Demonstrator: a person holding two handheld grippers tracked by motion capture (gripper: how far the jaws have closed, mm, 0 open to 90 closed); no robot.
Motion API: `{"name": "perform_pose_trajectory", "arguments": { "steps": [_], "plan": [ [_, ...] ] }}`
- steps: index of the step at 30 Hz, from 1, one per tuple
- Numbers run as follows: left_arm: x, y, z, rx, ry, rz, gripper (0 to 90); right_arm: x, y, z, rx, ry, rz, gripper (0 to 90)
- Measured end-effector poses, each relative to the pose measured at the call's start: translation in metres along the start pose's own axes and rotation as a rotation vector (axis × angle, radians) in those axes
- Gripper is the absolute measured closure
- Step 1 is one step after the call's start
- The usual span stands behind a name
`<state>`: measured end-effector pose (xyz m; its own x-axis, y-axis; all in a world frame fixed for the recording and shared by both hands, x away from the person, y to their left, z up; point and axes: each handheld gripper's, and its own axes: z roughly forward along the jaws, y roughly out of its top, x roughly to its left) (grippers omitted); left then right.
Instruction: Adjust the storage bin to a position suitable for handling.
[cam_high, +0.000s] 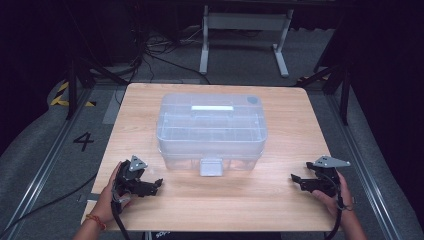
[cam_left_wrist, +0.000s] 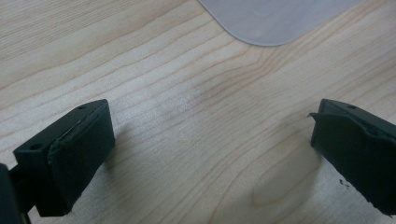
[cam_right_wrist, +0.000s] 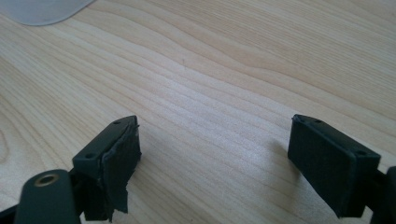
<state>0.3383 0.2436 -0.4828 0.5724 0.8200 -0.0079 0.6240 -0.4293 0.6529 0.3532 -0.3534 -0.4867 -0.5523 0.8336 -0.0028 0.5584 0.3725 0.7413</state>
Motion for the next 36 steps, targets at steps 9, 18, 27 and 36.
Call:
{"name": "perform_pose_trajectory", "arguments": {
  "steps": [9, 18, 27, 36],
  "plan": [
    [0.007, -0.005, -0.005, 0.002, -0.028, 0.043, 0.3, 0.000, 0.000, 0.000, 0.002, 0.012, -0.009, 18.1],
    [0.010, -0.009, -0.008, -0.008, -0.034, 0.067, 0.5, -0.005, 0.002, -0.006, -0.008, 0.016, 0.003, 23.0],
    [0.013, -0.008, -0.007, -0.004, -0.066, 0.081, 0.4, -0.005, 0.022, -0.019, -0.060, 0.014, -0.034, 25.3],
    [0.014, -0.008, -0.007, -0.004, -0.068, 0.095, 0.5, -0.003, 0.067, -0.032, -0.141, 0.030, -0.087, 28.6]
  ]
}}
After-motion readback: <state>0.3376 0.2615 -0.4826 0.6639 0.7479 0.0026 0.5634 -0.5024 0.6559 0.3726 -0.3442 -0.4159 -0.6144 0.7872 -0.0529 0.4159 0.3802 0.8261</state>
